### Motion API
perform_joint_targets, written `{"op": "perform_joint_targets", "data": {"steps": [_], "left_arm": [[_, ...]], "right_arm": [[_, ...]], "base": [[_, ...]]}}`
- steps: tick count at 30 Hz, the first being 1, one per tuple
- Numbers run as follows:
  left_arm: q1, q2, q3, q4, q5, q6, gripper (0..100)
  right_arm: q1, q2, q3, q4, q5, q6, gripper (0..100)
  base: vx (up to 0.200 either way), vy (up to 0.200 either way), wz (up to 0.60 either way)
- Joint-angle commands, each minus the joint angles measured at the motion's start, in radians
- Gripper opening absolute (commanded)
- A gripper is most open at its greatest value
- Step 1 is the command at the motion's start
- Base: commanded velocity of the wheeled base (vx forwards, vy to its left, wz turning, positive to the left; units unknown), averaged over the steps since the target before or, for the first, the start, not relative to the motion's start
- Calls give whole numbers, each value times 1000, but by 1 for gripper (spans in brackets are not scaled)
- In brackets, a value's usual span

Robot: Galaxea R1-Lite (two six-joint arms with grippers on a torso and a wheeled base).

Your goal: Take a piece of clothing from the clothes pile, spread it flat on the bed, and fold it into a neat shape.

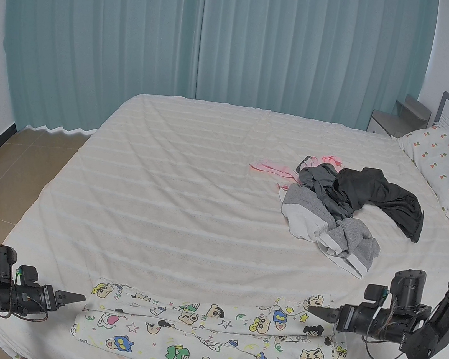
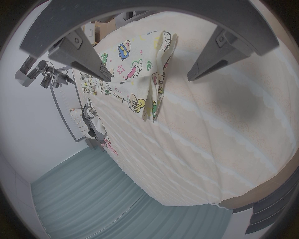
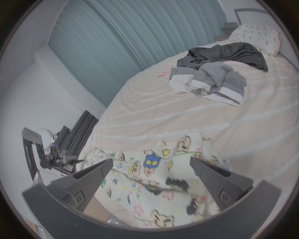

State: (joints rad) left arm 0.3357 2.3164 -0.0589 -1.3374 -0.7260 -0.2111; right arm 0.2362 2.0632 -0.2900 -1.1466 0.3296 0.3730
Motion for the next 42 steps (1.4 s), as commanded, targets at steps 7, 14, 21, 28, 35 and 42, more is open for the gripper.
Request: {"op": "perform_joint_targets", "data": {"steps": [7, 14, 21, 28, 35, 42], "left_arm": [[0, 1, 1, 0, 0, -1, 100], [0, 1, 1, 0, 0, -1, 100], [2, 1, 2, 0, 0, -1, 100], [6, -9, 2, 0, 0, -7, 100], [-57, -143, -61, -74, 33, -249, 100], [-211, -181, -203, -40, 80, -317, 100]], "right_arm": [[61, 316, -202, 2, -66, 66, 100], [35, 327, -163, 5, -93, 66, 100], [20, 298, -112, -12, -167, 81, 100], [32, 71, 58, -114, -164, 190, 100], [25, -61, 282, -337, -178, 215, 100], [41, -44, 288, -363, -284, 345, 100]], "base": [[0, 0, 0], [0, 0, 0], [0, 0, 0], [0, 0, 0], [0, 0, 0], [0, 0, 0]]}}
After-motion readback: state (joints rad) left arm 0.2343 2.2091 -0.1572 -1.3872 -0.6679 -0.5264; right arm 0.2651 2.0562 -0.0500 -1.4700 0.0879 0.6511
